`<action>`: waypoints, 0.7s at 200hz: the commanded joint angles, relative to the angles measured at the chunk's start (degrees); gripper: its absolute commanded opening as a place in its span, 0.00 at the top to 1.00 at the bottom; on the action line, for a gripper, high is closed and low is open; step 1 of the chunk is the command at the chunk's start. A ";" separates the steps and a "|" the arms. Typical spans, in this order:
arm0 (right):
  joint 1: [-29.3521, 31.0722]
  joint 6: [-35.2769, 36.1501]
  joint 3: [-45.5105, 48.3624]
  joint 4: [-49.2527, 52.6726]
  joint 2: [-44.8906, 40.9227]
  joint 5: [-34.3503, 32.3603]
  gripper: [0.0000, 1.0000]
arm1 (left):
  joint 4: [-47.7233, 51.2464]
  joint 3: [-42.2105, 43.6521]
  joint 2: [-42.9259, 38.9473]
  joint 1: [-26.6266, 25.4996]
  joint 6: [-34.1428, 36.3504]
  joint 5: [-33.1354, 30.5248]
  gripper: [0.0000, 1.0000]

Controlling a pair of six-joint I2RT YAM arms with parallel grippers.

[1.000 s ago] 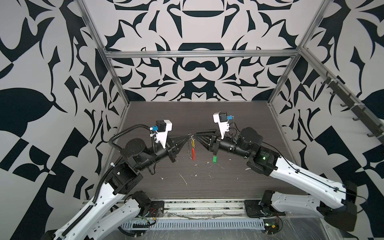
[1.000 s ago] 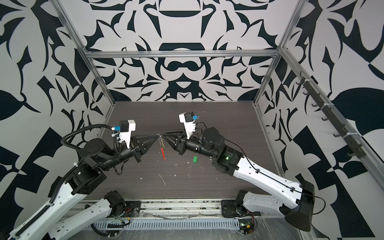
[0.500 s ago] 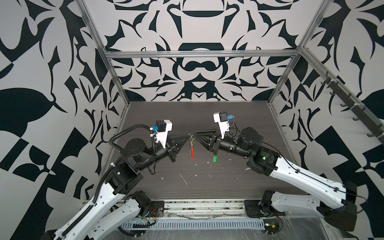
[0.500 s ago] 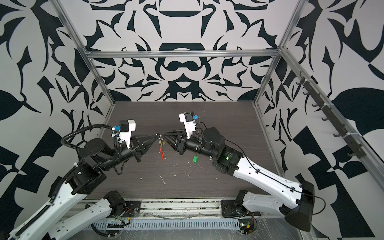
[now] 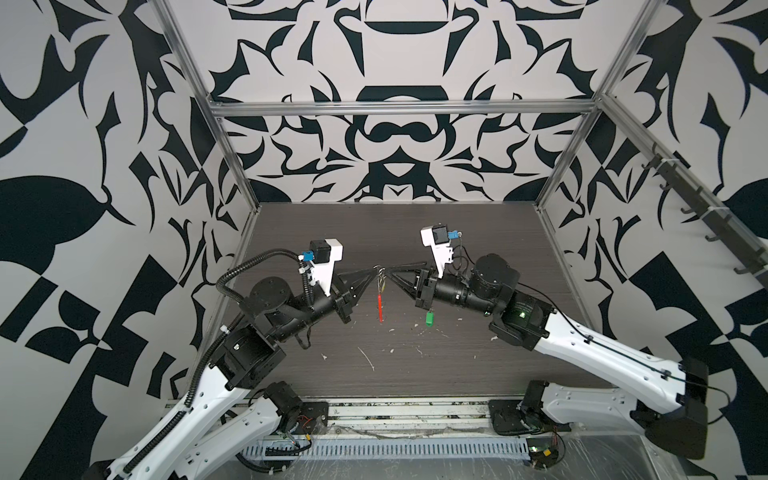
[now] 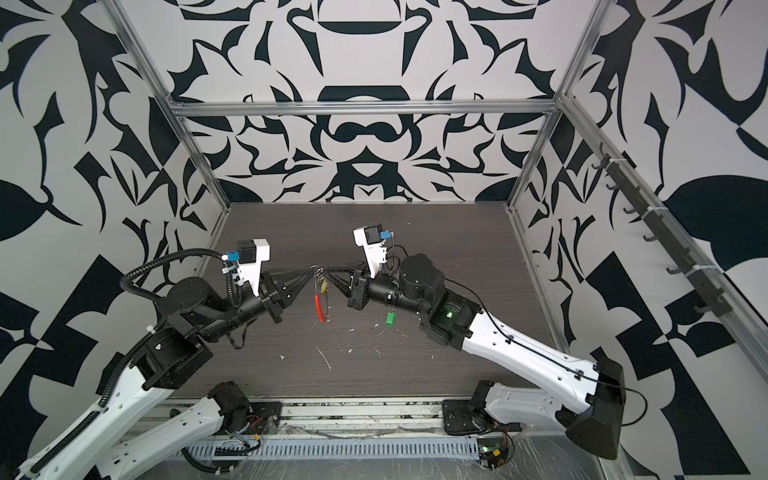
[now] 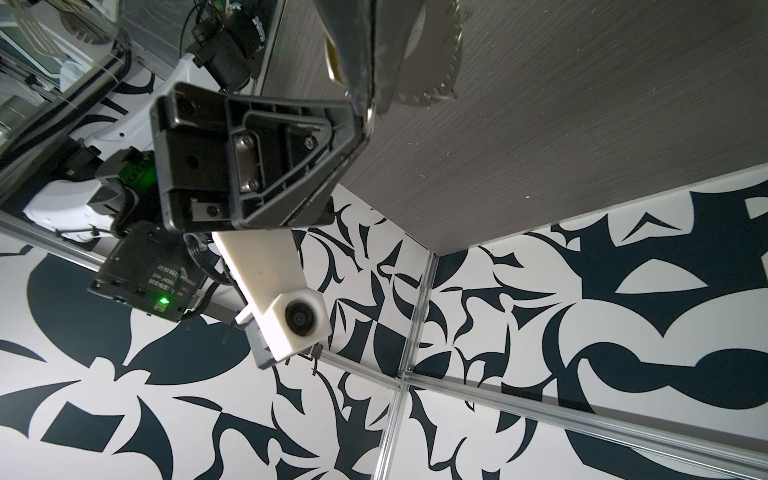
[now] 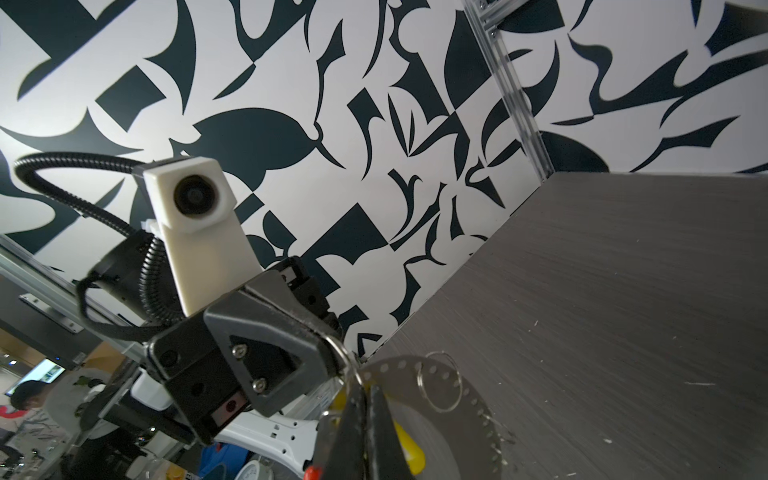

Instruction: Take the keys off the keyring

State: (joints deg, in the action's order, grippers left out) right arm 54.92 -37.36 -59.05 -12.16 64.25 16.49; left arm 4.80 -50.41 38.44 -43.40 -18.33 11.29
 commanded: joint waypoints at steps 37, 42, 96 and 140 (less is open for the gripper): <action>0.20 -1.57 -0.35 -3.03 -0.45 0.08 1.00 | -5.66 2.24 -2.51 -0.02 0.15 0.71 1.00; 0.23 -1.65 -0.24 -3.04 -0.37 0.25 1.00 | -5.89 2.31 -2.55 -0.02 0.17 0.67 1.00; 0.13 -3.09 1.48 -2.52 -0.53 0.65 1.00 | -7.51 2.69 -3.27 -0.02 0.40 0.88 1.00; 0.14 -4.03 2.23 -2.47 0.12 2.32 1.00 | -8.81 3.12 -3.83 -0.02 0.39 1.21 1.00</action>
State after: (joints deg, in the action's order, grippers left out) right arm 55.11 -40.47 -57.43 -14.46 64.20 17.58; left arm 1.80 -47.94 36.10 -43.40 -18.17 11.40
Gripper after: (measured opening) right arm 0.055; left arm 0.041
